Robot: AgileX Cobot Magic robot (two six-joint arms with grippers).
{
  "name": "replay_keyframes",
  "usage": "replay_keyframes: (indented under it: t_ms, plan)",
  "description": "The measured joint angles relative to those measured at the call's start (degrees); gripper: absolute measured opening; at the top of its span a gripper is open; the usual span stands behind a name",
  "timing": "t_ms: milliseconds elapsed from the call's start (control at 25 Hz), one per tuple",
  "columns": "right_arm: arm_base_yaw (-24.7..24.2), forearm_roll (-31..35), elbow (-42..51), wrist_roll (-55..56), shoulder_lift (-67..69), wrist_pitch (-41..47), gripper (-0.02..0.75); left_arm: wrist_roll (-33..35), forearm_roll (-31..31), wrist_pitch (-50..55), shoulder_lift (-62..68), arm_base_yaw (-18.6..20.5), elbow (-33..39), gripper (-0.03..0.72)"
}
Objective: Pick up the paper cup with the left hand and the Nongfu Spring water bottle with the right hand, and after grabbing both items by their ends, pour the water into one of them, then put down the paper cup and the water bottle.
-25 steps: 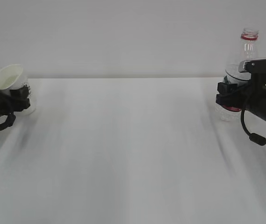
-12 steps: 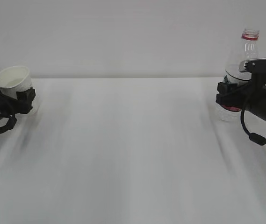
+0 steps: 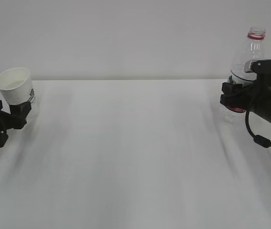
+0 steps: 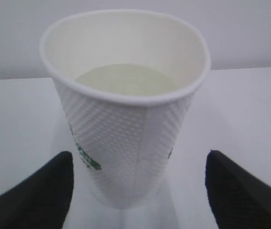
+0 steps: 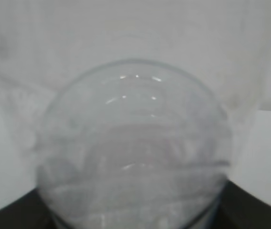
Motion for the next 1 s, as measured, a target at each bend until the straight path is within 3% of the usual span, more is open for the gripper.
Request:
replay_keyframes:
  t_ms: [640, 1000]
  plan:
    - [0.0, -3.5, 0.0, 0.0, 0.0, -5.2, 0.420, -0.5, 0.5, -0.4, -17.3, 0.0, 13.8, 0.598]
    - [0.0, -3.2, 0.0, -1.4, 0.0, -5.2, 0.420, -3.6, 5.5, 3.4, -32.8, 0.0, 19.5, 0.593]
